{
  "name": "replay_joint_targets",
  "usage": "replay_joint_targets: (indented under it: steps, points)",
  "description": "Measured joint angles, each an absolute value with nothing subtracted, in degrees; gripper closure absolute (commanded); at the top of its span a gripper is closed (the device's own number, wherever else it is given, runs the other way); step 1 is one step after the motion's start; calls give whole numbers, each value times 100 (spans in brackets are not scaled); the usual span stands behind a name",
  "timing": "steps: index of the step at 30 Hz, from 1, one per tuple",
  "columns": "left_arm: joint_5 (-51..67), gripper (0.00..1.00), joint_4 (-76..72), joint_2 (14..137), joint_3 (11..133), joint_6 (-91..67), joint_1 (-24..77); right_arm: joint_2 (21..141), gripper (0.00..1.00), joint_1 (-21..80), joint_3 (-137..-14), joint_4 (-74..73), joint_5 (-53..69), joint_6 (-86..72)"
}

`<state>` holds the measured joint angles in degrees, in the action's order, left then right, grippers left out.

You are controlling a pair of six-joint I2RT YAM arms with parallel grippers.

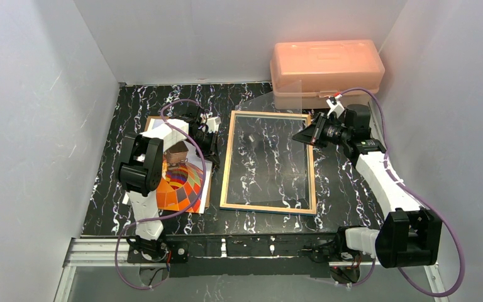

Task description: Put the photo into the frame

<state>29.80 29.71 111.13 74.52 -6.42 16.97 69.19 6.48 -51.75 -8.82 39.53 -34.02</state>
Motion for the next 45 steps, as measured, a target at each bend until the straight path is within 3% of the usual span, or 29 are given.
replay_joint_targets:
  steps: [31,45]
  points:
    - [3070,99,3006,11113,7452,-644,1697,7290,99,410,-5159,-725,4101,-3118]
    - [3411,100,2956,11113,7336,-760,1697,6580,99,408,-4735,327,4335,-4545]
